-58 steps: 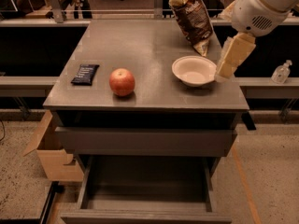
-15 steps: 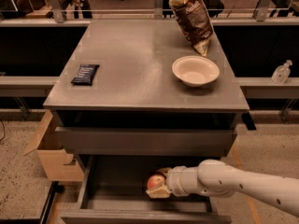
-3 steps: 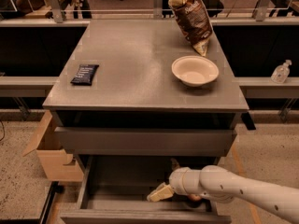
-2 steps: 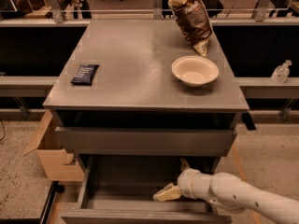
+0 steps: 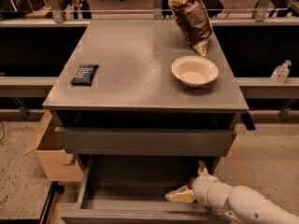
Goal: Place apple into middle drawer
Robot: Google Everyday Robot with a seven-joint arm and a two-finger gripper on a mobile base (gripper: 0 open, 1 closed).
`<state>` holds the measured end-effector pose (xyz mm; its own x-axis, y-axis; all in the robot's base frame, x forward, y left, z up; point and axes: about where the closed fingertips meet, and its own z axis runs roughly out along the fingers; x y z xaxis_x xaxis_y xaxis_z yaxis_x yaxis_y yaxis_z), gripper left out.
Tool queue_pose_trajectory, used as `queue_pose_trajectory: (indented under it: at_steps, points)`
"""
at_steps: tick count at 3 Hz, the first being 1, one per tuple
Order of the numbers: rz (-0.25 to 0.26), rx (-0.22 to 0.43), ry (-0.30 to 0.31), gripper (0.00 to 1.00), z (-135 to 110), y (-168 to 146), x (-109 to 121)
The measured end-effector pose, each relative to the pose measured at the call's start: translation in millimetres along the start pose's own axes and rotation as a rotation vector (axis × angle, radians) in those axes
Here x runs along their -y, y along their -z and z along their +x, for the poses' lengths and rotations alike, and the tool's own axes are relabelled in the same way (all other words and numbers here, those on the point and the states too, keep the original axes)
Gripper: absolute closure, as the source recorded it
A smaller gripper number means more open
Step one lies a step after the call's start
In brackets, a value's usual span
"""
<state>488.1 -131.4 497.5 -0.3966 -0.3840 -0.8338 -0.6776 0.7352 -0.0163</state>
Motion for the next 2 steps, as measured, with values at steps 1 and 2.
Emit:
queue_pose_trajectory:
  at_steps: [1,2]
  points:
    - [0.074,0.009,-0.043,0.00,9.6,27.8,14.5]
    - [0.140,0.017,-0.091,0.00,22.4,52.7,29.9]
